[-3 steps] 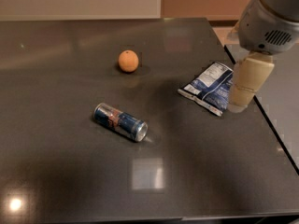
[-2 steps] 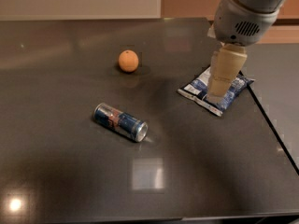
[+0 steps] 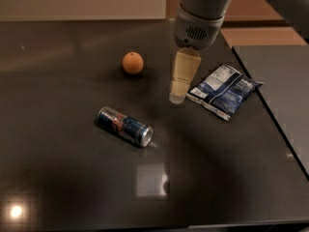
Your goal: Place redbull can upright
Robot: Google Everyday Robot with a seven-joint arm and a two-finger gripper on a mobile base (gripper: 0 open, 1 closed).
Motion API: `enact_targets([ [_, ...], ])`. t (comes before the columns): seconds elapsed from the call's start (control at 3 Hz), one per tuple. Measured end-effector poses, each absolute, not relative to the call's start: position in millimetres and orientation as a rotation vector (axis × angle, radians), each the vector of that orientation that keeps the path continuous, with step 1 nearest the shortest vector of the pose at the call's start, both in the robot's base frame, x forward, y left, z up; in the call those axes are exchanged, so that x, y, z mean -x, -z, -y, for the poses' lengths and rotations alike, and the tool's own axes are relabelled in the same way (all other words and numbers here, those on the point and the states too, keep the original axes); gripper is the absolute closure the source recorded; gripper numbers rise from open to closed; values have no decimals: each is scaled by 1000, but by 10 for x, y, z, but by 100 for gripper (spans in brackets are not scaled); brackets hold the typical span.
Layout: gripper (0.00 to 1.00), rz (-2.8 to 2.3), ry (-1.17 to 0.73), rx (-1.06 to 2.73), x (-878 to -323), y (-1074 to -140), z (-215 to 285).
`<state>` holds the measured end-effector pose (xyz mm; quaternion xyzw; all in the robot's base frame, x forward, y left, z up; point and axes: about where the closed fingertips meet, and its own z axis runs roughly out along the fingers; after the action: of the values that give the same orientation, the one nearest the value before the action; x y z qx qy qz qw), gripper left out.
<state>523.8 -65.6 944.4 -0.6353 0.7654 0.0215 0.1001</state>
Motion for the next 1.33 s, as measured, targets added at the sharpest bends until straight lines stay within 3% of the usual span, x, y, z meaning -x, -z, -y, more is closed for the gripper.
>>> enact_targets([
  [0.67, 0, -2378, -106, 1777, -5216, -9197, 50],
  [1.33, 0, -2470, 23, 1679, -5051, -8990, -349],
])
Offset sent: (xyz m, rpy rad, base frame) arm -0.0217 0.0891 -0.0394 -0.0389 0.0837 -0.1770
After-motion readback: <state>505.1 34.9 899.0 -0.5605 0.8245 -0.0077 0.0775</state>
